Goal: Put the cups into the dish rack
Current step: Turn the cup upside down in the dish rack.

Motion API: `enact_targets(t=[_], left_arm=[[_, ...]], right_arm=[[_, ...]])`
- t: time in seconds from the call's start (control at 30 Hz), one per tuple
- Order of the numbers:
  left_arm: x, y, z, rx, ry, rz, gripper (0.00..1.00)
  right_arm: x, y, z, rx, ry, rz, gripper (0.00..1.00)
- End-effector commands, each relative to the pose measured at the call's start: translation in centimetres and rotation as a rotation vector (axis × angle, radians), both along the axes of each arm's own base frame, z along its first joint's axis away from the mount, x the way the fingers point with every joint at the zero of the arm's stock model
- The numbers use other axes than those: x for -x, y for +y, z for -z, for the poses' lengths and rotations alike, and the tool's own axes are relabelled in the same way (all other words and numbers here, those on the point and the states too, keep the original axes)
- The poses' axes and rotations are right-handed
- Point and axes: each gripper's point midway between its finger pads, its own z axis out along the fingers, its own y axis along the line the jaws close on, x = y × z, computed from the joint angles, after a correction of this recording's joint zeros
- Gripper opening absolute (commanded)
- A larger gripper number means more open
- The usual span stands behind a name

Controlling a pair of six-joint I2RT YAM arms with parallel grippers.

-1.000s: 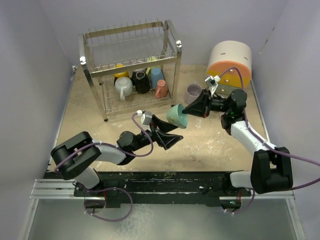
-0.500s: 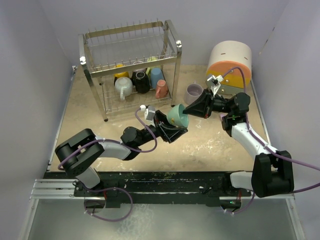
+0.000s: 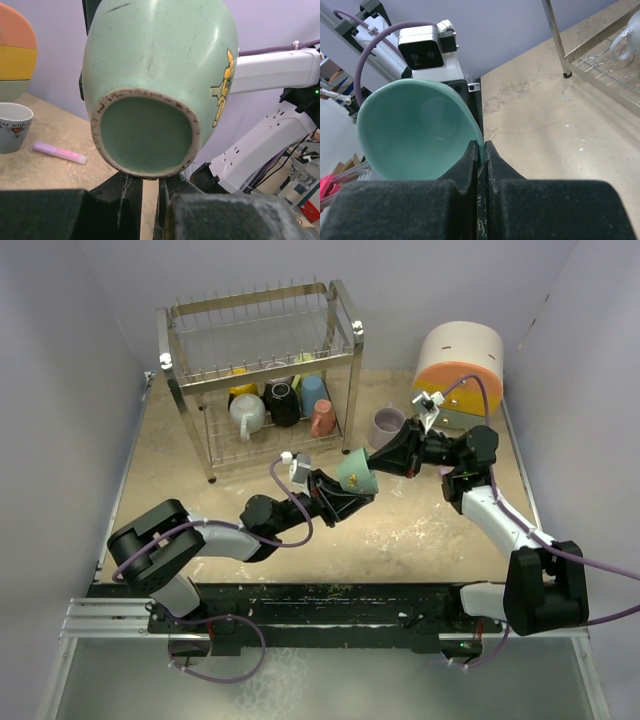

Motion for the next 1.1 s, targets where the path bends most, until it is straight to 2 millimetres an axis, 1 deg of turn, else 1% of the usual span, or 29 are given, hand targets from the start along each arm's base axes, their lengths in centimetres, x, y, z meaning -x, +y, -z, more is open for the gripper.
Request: enact_targets(t=[0.0, 0.1, 0.17, 0.33, 0.57, 0.63, 0.77, 0.97, 1.0, 1.07], left_arm=[[0.9, 2.2, -5.2, 0.160, -0.116, -0.037, 0.01], [1.0, 2.5, -4.9, 0.152, -0.113, -0.042, 0.00], [1.1, 2.7, -4.7, 0.151, -0.110, -0.042, 0.00], [1.9, 3.0, -4.2, 0.137, -0.088, 0.018, 0.00], [2.7, 3.0, -2.8, 0.088, -0.007, 0.193, 0.00], [3.1, 2.7, -2.4, 0.069, 0.002, 0.242, 0.00], [3.6, 2.0, -1.9, 0.041, 0.012, 0.317, 0.00], [4.0, 1.4, -1.7, 0.018, 0.004, 0.378, 0.00], [4.0, 1.4, -1.7, 0.017, 0.004, 0.379, 0.00], [3.8, 1.4, -1.6, 0.015, 0.007, 0.377, 0.00]], right_arm=[[0.0, 0.0, -0.1, 0.019, -0.100, 0.000, 0.00], [-0.2, 0.0, 0.1, 0.042, -0.134, 0.009, 0.00], [-0.2, -0.1, 0.3, 0.062, -0.166, 0.008, 0.11], [-0.1, -0.2, 0.7, 0.109, -0.243, -0.010, 0.34], [0.6, -0.3, 0.8, 0.133, -0.328, -0.062, 0.58], [1.0, -0.2, 0.8, 0.130, -0.333, -0.080, 0.63], [1.4, 0.2, 1.1, 0.130, -0.333, -0.104, 0.65], [1.6, 0.8, 1.5, 0.137, -0.324, -0.119, 0.62], [1.7, 0.8, 1.5, 0.137, -0.325, -0.121, 0.59], [1.8, 0.9, 1.5, 0.135, -0.326, -0.129, 0.41]])
